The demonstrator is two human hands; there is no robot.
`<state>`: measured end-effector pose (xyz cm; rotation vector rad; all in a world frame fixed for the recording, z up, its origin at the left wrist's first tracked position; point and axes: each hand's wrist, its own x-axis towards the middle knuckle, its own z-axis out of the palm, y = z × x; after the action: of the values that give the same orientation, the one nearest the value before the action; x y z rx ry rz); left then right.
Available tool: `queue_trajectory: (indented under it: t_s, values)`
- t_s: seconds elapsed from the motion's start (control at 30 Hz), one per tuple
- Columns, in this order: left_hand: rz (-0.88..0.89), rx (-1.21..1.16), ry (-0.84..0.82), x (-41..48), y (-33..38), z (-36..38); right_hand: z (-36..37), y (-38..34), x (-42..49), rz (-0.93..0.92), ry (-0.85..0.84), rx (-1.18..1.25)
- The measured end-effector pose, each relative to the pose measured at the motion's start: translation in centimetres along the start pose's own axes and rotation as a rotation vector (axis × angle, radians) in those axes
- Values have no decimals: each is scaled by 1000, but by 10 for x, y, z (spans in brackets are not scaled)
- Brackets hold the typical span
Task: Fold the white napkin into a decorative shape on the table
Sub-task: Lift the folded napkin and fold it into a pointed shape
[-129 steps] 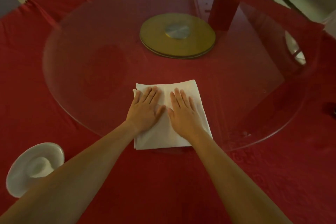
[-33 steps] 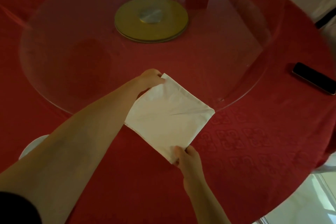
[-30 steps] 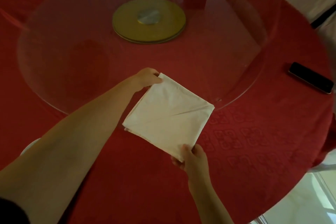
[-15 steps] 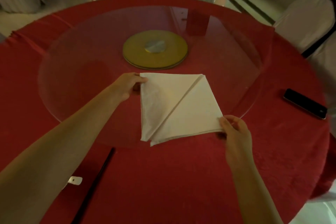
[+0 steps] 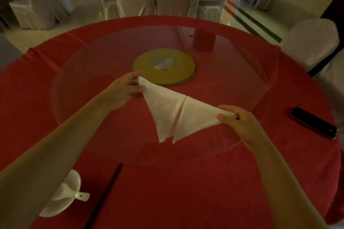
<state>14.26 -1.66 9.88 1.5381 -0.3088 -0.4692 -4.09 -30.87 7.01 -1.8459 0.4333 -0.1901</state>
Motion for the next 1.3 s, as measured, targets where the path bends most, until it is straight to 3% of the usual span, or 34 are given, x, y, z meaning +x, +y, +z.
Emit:
queue_trajectory:
  t_s: [0.1,0.2,0.4,0.5,0.63,0.73,0.9,1.07,1.17,1.3]
  values:
    - [129,487,-40,-6,10,-5,-2,-13,6,-83,21,-214]
    - [276,914,0,-11,17,-8,-5,-20,9,-133,34,-270]
    - [384,1094,29,-27,23,-15,-19,-15,8,-112,-63,-220]
    - [315,1016,-13,-34,22,-20,-21,-10,7,-46,-146,-48]
    - [103,527,-83,-54,7,-19,-19,7,3,77,-203,148]
    - [-14,338,-131,-70,-24,-17,-13,32,-8,187,-258,156]
    - [-237,223,-199,-114,-87,-17,1,91,-39,449,-388,99]
    - [-435,181,-153,-174,-147,-7,14,131,-72,639,-493,36]
    - [-453,254,-43,-203,-178,2,29,145,-81,540,-337,-47]
    - [-238,536,202,-222,-211,20,50,155,-94,211,-89,-302]
